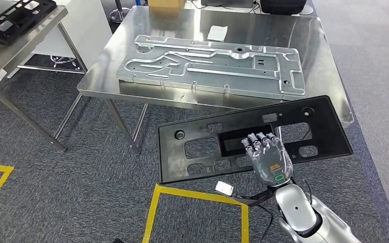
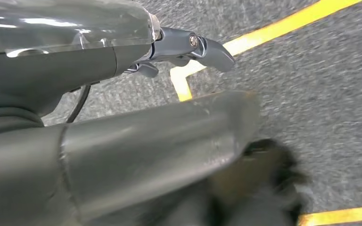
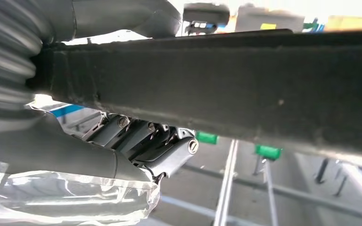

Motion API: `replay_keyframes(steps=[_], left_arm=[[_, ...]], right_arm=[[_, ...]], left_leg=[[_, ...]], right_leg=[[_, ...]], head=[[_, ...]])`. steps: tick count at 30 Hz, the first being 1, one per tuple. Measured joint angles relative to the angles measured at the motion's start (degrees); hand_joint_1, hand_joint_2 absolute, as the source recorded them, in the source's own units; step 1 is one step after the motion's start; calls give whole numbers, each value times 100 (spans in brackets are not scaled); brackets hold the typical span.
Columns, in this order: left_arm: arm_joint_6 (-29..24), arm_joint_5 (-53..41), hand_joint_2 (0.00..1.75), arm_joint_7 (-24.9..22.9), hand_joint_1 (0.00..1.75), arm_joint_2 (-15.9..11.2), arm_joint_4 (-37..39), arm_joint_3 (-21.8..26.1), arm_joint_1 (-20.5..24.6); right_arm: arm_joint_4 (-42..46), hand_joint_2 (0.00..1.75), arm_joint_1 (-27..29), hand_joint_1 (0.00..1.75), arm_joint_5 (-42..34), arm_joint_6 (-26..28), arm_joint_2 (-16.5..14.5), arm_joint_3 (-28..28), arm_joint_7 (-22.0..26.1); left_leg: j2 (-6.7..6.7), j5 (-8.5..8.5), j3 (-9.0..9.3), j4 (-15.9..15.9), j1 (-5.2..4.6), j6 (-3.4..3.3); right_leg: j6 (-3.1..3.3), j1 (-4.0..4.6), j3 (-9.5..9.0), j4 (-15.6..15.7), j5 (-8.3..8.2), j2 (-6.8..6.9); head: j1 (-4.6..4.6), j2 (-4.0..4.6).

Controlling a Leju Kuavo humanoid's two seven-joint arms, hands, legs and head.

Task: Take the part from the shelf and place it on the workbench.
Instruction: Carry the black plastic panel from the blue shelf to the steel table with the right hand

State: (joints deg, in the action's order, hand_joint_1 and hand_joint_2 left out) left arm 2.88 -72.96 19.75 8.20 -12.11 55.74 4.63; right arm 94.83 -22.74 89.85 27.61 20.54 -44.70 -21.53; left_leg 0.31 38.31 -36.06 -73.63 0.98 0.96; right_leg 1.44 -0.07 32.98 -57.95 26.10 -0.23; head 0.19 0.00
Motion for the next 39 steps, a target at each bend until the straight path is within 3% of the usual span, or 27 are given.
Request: replay_keyframes(steps=[1,2,4,6,9,11,14,16,17,18,19,21,22,24,26,27,28,30,31,32,33,36,37,39], left_arm=[[2,-4,0,-5,0,-1,0,-1,-19],[4,-7,0,-8,0,-2,0,-1,-31],[5,-8,0,-14,0,-13,0,-1,-32],[5,-10,0,-26,0,-28,1,-1,-41],[1,-31,0,-49,0,-27,2,-1,-62],[-1,-46,0,-53,0,-19,1,-1,-44],[-2,-56,0,-52,0,-18,1,-2,-17],[-3,-58,0,-50,0,-18,1,-1,-37],[-4,-58,0,-47,0,-17,1,-1,-52],[-5,-58,0,-43,0,-15,2,-1,-69],[-6,-58,0,-40,0,-13,3,0,-83],[-13,-56,0,-34,0,-9,7,2,-88],[-23,-54,0,-32,0,-8,8,3,-91],[-45,-51,0,-28,0,-10,8,4,-93],[-58,-49,0,-20,0,-16,7,5,-85],[-61,-48,0,-16,0,-19,7,5,-78],[-60,-48,0,-11,0,-19,7,6,-75],[-58,-51,0,-4,0,-20,7,6,-87],[-57,-53,0,-1,0,-21,7,6,-100],[-57,-56,0,3,0,-22,7,6,-112],[-57,-57,0,8,0,-23,7,6,-121],[-56,-64,0,22,0,-43,8,8,-141],[-56,-69,0,26,0,-49,8,8,-145],[-55,-76,0,34,0,-45,8,8,-123]], right_arm=[[-40,175,-15,175,0,-13,0,-72,1],[-73,175,-32,175,0,-20,0,-131,-4],[-130,175,-78,175,0,-22,1,-213,-25],[-188,175,-139,175,0,-17,-2,-293,-55],[-245,175,-189,175,0,10,-4,-378,-85],[-264,175,-234,175,0,28,-4,-386,-123],[-306,175,-288,175,0,46,3,-417,-283],[-331,175,-291,175,0,68,37,-461,-485],[-338,175,-299,175,0,89,74,-481,-636],[-339,175,-313,175,0,118,126,-493,-803],[-339,175,-331,175,0,157,188,-498,-971],[-322,175,-363,175,-2,241,340,-482,-1208],[-296,175,-362,175,-3,278,407,-449,-1256],[-219,175,-305,175,-4,344,504,-308,-1185],[-155,175,-148,175,-4,438,538,-50,-897],[-135,175,-40,175,-4,488,538,115,-707],[-124,175,74,175,-4,543,524,290,-517],[-119,175,300,175,-3,623,467,624,-176],[-119,175,404,175,-2,650,424,773,-28],[-120,175,493,175,-3,666,380,910,105],[-121,175,568,175,-3,673,332,1038,214],[-140,175,726,175,-3,694,172,1361,478],[-149,175,765,175,-3,701,117,1451,568],[-158,175,818,175,-2,707,18,1621,726]], left_leg=[[0,68,-117,65,-15,-29],[1,-14,-167,265,-33,-73],[12,-595,-165,849,-98,-186],[71,-992,-114,1203,-147,-279],[104,-1189,80,1340,-113,-346],[82,-1267,223,1386,-77,-369],[75,-1164,328,1400,-62,-367],[86,-1052,436,1398,-48,-341],[91,-985,513,1398,-42,-323],[95,-911,585,1402,-38,-303],[97,-839,670,1398,-36,-280],[107,-740,747,1453,-34,-213],[108,-726,790,1471,-36,-172],[92,-755,830,1451,-36,-98],[55,-843,678,1027,-37,-63],[36,-823,469,675,-34,-54],[23,-721,221,310,-35,-46],[16,-324,-225,-137,-35,-27],[16,-182,-354,-139,-38,-25],[16,-172,-418,5,-43,-33],[15,-351,-428,283,-54,-64],[32,-1455,-399,1192,-133,-210],[43,-1652,-384,1321,-152,-244],[50,-1656,-288,1392,-148,-280]], right_leg=[[8,22,-72,0,61,-12],[10,44,-153,-1,122,-22],[4,90,-305,-13,250,-22],[-40,120,-411,-42,373,-48],[-121,143,-467,-263,399,-83],[-185,125,-263,-685,444,-63],[-299,21,407,-1483,851,-28],[-347,-34,670,-1513,1023,-10],[-363,-54,698,-1309,932,0],[-368,-68,677,-986,665,14],[-359,-71,663,-668,280,30],[-291,-31,634,-243,-276,61],[-243,-11,625,-174,-359,62],[-150,-11,501,-88,-288,34],[-67,-30,307,-15,-191,22],[-36,-34,206,9,-132,27],[-15,-30,112,22,-62,31],[-1,-20,-81,28,97,27],[-1,-15,-191,28,184,21],[-2,-7,-308,28,271,15],[-7,2,-430,28,363,13],[-62,30,-688,23,629,-12],[-95,32,-743,18,683,-27],[-168,33,-758,-85,663,-45]], head=[[-2,0],[-4,0],[0,0],[9,0],[17,0],[53,0],[88,0],[90,0],[90,0],[91,0],[93,0],[95,0],[93,0],[82,0],[70,0],[66,0],[60,0],[56,0],[56,0],[55,0],[52,1],[50,1],[53,1],[50,-1]])
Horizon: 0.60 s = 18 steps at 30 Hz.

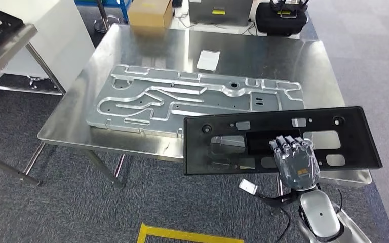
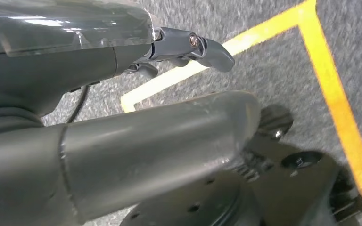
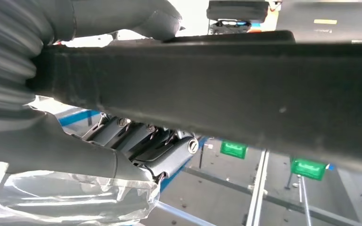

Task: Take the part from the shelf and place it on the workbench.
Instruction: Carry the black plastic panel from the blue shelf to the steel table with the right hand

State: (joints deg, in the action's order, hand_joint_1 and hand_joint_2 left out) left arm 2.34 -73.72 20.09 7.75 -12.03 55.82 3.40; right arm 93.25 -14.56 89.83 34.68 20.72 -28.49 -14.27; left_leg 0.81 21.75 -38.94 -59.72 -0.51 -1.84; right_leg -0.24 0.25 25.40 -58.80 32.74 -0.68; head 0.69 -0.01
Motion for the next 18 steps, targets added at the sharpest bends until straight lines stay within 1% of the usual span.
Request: replay_keyframes(steps=[1,2,3,4,5,6,7,8,9,10,11,12,13,14,15,16,17,18], left_arm=[[1,0,0,4,0,3,0,0,15],[1,-2,0,7,0,7,1,0,32],[1,-3,0,10,0,10,0,-1,44],[1,-5,0,10,0,9,0,-1,47],[0,-7,0,11,0,9,-1,-1,50],[0,-7,0,11,0,9,-2,-2,50],[-1,-7,0,11,0,9,-2,-2,51],[-2,-8,0,11,0,9,-1,-2,51],[-3,-9,0,11,0,10,-1,-1,49],[-4,-11,0,11,0,12,0,-1,47],[-4,-13,0,11,0,14,1,-1,42],[-3,-14,0,11,0,17,2,-1,42],[-3,-15,0,10,0,19,4,-1,45],[-3,-17,0,9,0,21,5,-1,48],[-4,-21,0,7,0,21,7,0,54],[-10,-28,0,4,0,20,7,-1,62],[-20,-43,0,1,0,18,7,-1,72],[-31,-62,0,-1,0,16,7,-2,84]], right_arm=[[-7,175,18,175,1,1,-47,79,61],[-19,175,26,175,2,1,-87,144,108],[-34,175,33,175,2,0,-122,193,143],[-48,175,38,175,2,-1,-147,223,166],[-56,175,41,175,2,-1,-161,239,179],[-60,175,43,175,2,-1,-166,243,184],[-70,175,51,175,2,-1,-177,251,188],[-96,175,72,175,2,-1,-205,266,202],[-136,175,100,175,2,-1,-243,287,219],[-179,175,128,175,2,-1,-283,310,236],[-217,175,150,175,2,-2,-315,328,251],[-249,175,160,175,2,-2,-334,341,260],[-274,175,164,175,2,-4,-350,351,276],[-301,175,169,175,2,-5,-374,362,300],[-330,175,167,175,2,-7,-406,377,333],[-357,175,157,175,2,-11,-450,396,372],[-390,175,141,175,2,-15,-501,417,415],[-442,175,108,175,2,-22,-557,442,471]], left_leg=[[-1,22,61,43,13,-27],[-1,46,127,80,26,-51],[4,73,185,111,40,-68],[6,99,221,124,44,-83],[7,117,241,129,47,-88],[6,124,250,129,50,-89],[7,144,271,131,50,-89],[15,203,338,133,52,-85],[26,311,473,135,55,-75],[38,438,634,137,59,-62],[49,567,780,143,61,-42],[56,676,910,128,59,-15],[62,749,963,127,52,20],[69,803,1016,132,48,61],[73,825,1061,126,42,101],[71,830,1073,126,40,137],[56,814,1071,57,45,166],[36,799,994,-104,47,189]], right_leg=[[-32,-9,86,-188,-90,3],[-66,-16,259,-467,-167,10],[-94,-26,449,-764,-207,17],[-113,-32,603,-997,-225,23],[-125,-36,699,-1128,-204,24],[-129,-38,734,-1170,-186,24],[-138,-44,805,-1246,-113,25],[-155,-62,960,-1355,89,29],[-176,-83,1120,-1321,230,36],[-194,-103,1263,-1181,261,43],[-194,-115,1332,-865,55,50],[-174,-108,1329,-481,-356,54],[-135,-90,1313,-245,-687,57],[-84,-73,1305,-106,-917,58],[-33,-56,1294,-66,-976,60],[12,-55,1252,-45,-960,57],[50,-63,1199,-7,-959,54],[87,-70,1136,33,-942,54]], head=[[4,0],[10,0],[17,0],[28,1],[29,1],[29,1],[28,1],[28,1],[28,1],[30,1],[31,1],[28,1],[28,1],[27,1],[26,1],[22,1],[18,1],[4,1]])
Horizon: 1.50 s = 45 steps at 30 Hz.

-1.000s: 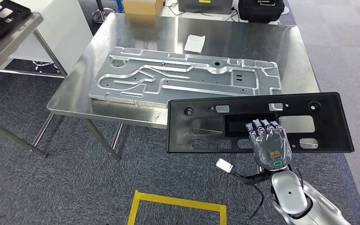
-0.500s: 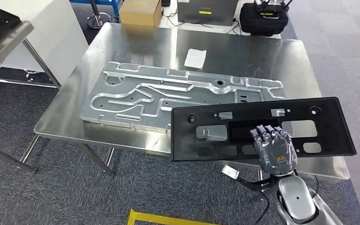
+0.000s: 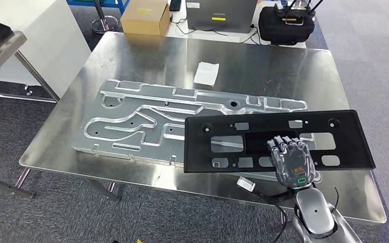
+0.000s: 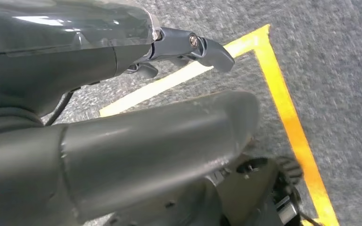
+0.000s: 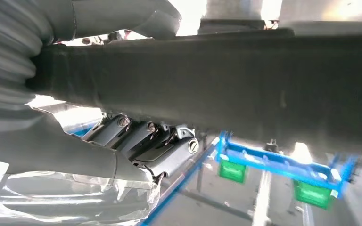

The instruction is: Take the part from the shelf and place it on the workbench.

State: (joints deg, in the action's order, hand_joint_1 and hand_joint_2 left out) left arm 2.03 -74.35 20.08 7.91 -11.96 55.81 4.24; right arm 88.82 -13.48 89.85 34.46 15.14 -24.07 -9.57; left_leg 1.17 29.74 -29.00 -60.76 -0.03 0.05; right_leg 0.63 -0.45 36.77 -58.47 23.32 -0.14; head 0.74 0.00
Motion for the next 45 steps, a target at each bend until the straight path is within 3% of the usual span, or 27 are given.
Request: replay_keyframes(steps=[2,4,5,6,7,9,11,14,16,19,20,21,22,24,26,28,30,32,34,35,36,37,40,42,45], left_arm=[[-15,-46,0,-2,0,1,0,-1,30],[-13,-90,0,-4,0,2,0,-5,42],[-7,-112,0,-9,0,2,0,-9,41],[1,-133,0,-15,0,1,0,-13,43],[9,-149,0,-20,0,-1,0,-16,50],[22,-158,0,-28,0,-7,0,-20,69],[26,-160,0,-32,0,-13,0,-21,90],[27,-174,0,-36,0,-7,0,-26,98],[31,-207,0,-44,0,2,0,-38,108],[41,-245,0,-77,0,5,0,-66,155],[42,-246,0,-88,0,6,0,-72,167],[42,-246,0,-96,0,6,0,-79,172],[42,-246,0,-102,0,6,0,-87,172],[42,-246,0,-110,0,7,0,-106,172],[42,-246,0,-119,0,7,0,-120,183],[43,-246,87,-126,0,7,0,-129,189],[44,-246,175,-126,0,4,0,-136,183],[50,-252,87,-124,0,3,0,-142,189],[60,-257,0,-120,0,4,0,-146,196],[67,-255,0,-119,0,3,0,-147,193],[72,-249,0,-115,0,3,0,-147,185],[78,-243,0,-110,0,2,0,-147,178],[87,-230,0,-99,0,1,0,-147,174],[91,-227,0,-96,0,2,0,-147,176],[94,-227,0,-93,0,5,0,-147,170]], right_arm=[[-164,175,-101,175,0,-29,-122,54,158],[-435,175,-247,175,1,-92,-281,143,371],[-604,175,-348,175,1,-141,-374,195,480],[-793,175,-471,175,1,-197,-474,248,581],[-964,175,-602,175,1,-247,-558,289,655],[-1265,175,-851,175,0,-312,-702,358,736],[-1476,175,-1025,175,0,-330,-806,402,763],[-1680,175,-1157,175,0,-370,-904,433,797],[-1854,175,-1316,175,-14,-458,-964,440,816],[-2344,175,-1649,175,-96,-587,-1058,449,831],[-2499,175,-1721,175,-121,-601,-1084,454,835],[-2628,175,-1774,175,-136,-604,-1109,457,840],[-2732,175,-1823,175,-141,-602,-1133,459,844],[-2890,175,-1912,175,-148,-591,-1177,460,847],[-3036,175,-1999,175,-168,-586,-1227,461,849],[-3177,175,-2057,87,-202,-586,-1281,462,853],[-3290,175,-2100,0,-222,-583,-1336,462,855],[-3395,175,-2161,0,-224,-577,-1405,461,854],[-3512,175,-2201,0,-223,-557,-1464,459,849],[-3573,175,-2205,0,-225,-542,-1482,457,843],[-3629,175,-2205,0,-229,-525,-1492,456,835],[-3677,175,-2205,0,-235,-505,-1498,456,826],[-3770,175,-2205,0,-262,-445,-1503,455,812],[-3812,175,-2206,0,-277,-418,-1503,456,813],[-3862,175,-2208,0,-286,-404,-1502,457,813]], left_leg=[[-35,99,-338,-575,17,41],[-50,398,-774,-1129,29,73],[-54,492,-922,-1223,33,86],[-59,457,-990,-1147,33,86],[-63,267,-974,-910,31,73],[-74,-303,-823,-221,13,13],[-81,-567,-727,158,-19,-50],[-72,-634,-691,225,-11,-118],[-75,-652,-641,299,30,-165],[-78,-630,-614,320,43,-209],[-72,-615,-607,313,45,-210],[-64,-595,-596,301,48,-204],[-55,-568,-580,283,52,-190],[-40,-507,-555,235,55,-146],[-31,-470,-575,193,44,-89],[-25,-469,-594,191,40,-29],[-31,-410,-608,151,48,31],[-52,-167,-769,-248,57,77],[-68,160,-1127,-1012,66,104],[-71,244,-1291,-1319,68,111],[-72,222,-1370,-1440,68,113],[-73,89,-1334,-1325,68,107],[-77,-438,-813,-211,58,56],[-75,-499,-641,138,39,14],[-74,-530,-612,199,45,-82]], right_leg=[[64,-8,-116,54,56,1],[104,2,-202,59,140,0],[111,8,-245,55,184,-9],[112,14,-291,46,230,-20],[108,19,-341,35,273,-32],[83,32,-439,14,362,-40],[35,40,-474,3,426,-37],[-56,48,-487,7,486,-26],[-114,49,-389,-220,647,-16],[-189,-6,171,-1233,1071,-9],[-208,-26,332,-1468,1094,-7],[-222,-43,400,-1505,1006,-6],[-231,-61,357,-1318,808,-3],[-232,-79,79,-607,364,3],[-200,-55,-100,-137,206,-4],[-145,-25,-108,-70,239,-15],[-74,-46,-135,-42,230,-14],[-2,-68,-179,-2,221,-9],[39,-53,-196,-6,234,-5],[47,-45,-201,-13,242,-3],[51,-39,-206,-20,250,-1],[50,-36,-215,-26,260,-2],[7,-24,-254,-52,303,-9],[-44,-3,-259,-55,316,-15],[-140,-3,-267,-49,336,-18]], head=[[-27,0],[-45,0],[-46,0],[-49,0],[-52,0],[-54,0],[-51,0],[-53,0],[-47,0],[-39,0],[-38,0],[-37,0],[-37,0],[-36,0],[-47,0],[-58,0],[-61,0],[-84,0],[-104,0],[-107,0],[-107,0],[-108,0],[-108,0],[-104,0],[-101,0]])
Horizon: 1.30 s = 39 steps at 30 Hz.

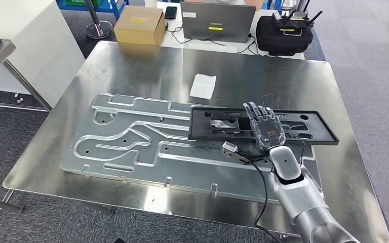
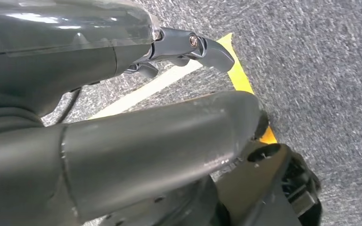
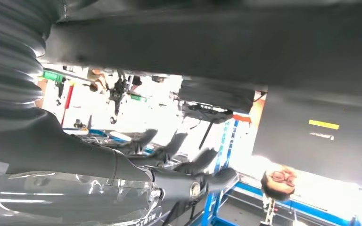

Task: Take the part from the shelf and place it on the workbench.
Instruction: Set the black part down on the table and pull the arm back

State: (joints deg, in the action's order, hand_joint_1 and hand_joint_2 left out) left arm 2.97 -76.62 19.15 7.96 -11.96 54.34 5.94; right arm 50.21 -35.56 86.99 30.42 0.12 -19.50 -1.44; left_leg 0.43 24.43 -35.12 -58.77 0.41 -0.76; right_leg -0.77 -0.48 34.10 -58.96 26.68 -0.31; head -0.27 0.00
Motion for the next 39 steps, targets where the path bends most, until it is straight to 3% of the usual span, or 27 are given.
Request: replay_keyframes(steps=[2,4,5,6,7,9,11,13,16,18,20,21,22,23,25,27,30,32,35,36,37,38,39], left_arm=[[1,-1,0,1,0,2,0,0,0],[1,0,0,1,0,2,0,0,2],[2,0,0,0,0,2,0,0,2],[7,1,0,-1,0,2,0,0,0],[16,1,0,-2,0,2,0,0,-1],[43,2,0,-3,0,3,0,0,-5],[73,4,0,-1,0,6,0,0,-3],[93,15,0,1,0,8,0,1,-1],[103,42,0,2,0,5,0,3,-5],[103,70,0,2,0,3,0,4,-8],[103,86,0,2,0,4,0,4,-7],[103,88,0,2,0,3,0,4,-11],[103,89,0,2,0,3,0,4,-16],[103,89,0,2,0,2,0,4,-21],[103,89,0,2,0,-1,0,4,-24],[103,92,0,4,0,-3,0,5,-18],[104,107,0,16,0,0,0,10,-34],[105,137,0,38,0,2,0,22,-42],[104,203,0,73,0,1,0,60,-44],[104,216,0,83,0,1,0,80,-50],[103,233,0,92,0,0,0,103,-59],[102,253,0,103,0,-1,0,126,-70],[101,280,0,117,0,0,0,146,-82]], right_arm=[[-24,87,-13,0,-4,4,2,5,-1],[-48,0,-5,0,-7,8,3,9,-2],[-61,0,13,0,-7,10,3,9,-2],[-75,0,33,0,-7,12,6,9,-2],[-86,0,49,0,-7,14,10,9,-1],[-89,0,53,0,-7,17,19,10,3],[-46,0,50,0,-7,21,22,10,23],[57,0,71,0,-24,24,22,9,69],[449,0,179,0,-135,-2,4,-13,163],[863,0,271,0,-225,-104,-45,-80,191],[1222,0,362,0,-260,-214,-91,-169,197],[1353,0,409,0,-263,-242,-102,-201,198],[1461,0,450,0,-264,-255,-108,-221,201],[1555,0,481,0,-264,-261,-111,-233,201],[1714,0,506,0,-277,-262,-111,-254,203],[1847,0,521,0,-364,-237,-113,-282,238],[2267,0,626,0,-708,-277,-145,-402,331],[2757,0,712,0,-993,-420,-171,-576,330],[3482,0,847,0,-1339,-576,-178,-918,263],[3697,0,911,0,-1449,-599,-173,-1023,243],[3903,0,973,0,-1570,-615,-164,-1112,229],[4107,0,1028,0,-1716,-624,-150,-1189,222],[4300,0,1075,0,-1874,-623,-132,-1248,224]], left_leg=[[-8,-36,23,60,23,-68],[-15,-43,22,72,23,-94],[-15,-42,19,70,21,-97],[-12,-41,19,66,19,-98],[-8,-39,20,60,19,-96],[0,-30,29,46,17,-82],[2,-19,25,30,-3,-42],[1,-22,17,32,-15,17],[-2,60,-7,-50,-13,112],[-8,389,-220,-573,1,159],[-10,755,-561,-1355,15,195],[-10,817,-665,-1587,19,207],[-11,764,-668,-1602,21,211],[-11,601,-548,-1366,22,206],[-11,226,-127,-543,15,175],[-6,84,126,-29,-1,127],[-5,82,150,59,-3,38],[-13,56,170,108,19,-32],[-20,54,176,125,24,-82],[-16,61,178,121,22,-86],[-12,68,183,116,21,-87],[-5,79,193,110,21,-81],[0,93,208,102,21,-70]], right_leg=[[-56,-14,127,-298,211,5],[-91,-26,468,-1022,579,10],[-103,-30,637,-1368,707,11],[-108,-31,733,-1553,727,11],[-103,-31,722,-1517,633,11],[-61,-26,394,-827,222,12],[-2,6,64,-133,-35,13],[40,39,-8,53,-54,8],[139,0,-29,112,-96,17],[201,-23,-50,146,-113,29],[224,-17,-51,142,-106,28],[226,-13,-55,140,-102,30],[223,-11,-60,135,-96,32],[215,-11,-69,128,-87,32],[181,-3,-86,103,-58,29],[135,16,-77,76,-37,25],[55,17,-66,71,-23,23],[2,8,21,-144,146,23],[-57,-17,497,-1174,668,25],[-67,-25,638,-1451,741,26],[-71,-29,693,-1535,703,26],[-65,-31,641,-1393,554,27],[-49,-30,488,-1051,332,28]], head=[[23,0],[43,0],[44,0],[44,0],[45,0],[46,0],[43,0],[39,0],[33,0],[4,0],[-20,0],[-22,0],[-22,0],[-24,0],[-22,0],[-20,0],[-19,0],[-3,0],[22,0],[22,0],[24,0],[25,0],[25,0]])
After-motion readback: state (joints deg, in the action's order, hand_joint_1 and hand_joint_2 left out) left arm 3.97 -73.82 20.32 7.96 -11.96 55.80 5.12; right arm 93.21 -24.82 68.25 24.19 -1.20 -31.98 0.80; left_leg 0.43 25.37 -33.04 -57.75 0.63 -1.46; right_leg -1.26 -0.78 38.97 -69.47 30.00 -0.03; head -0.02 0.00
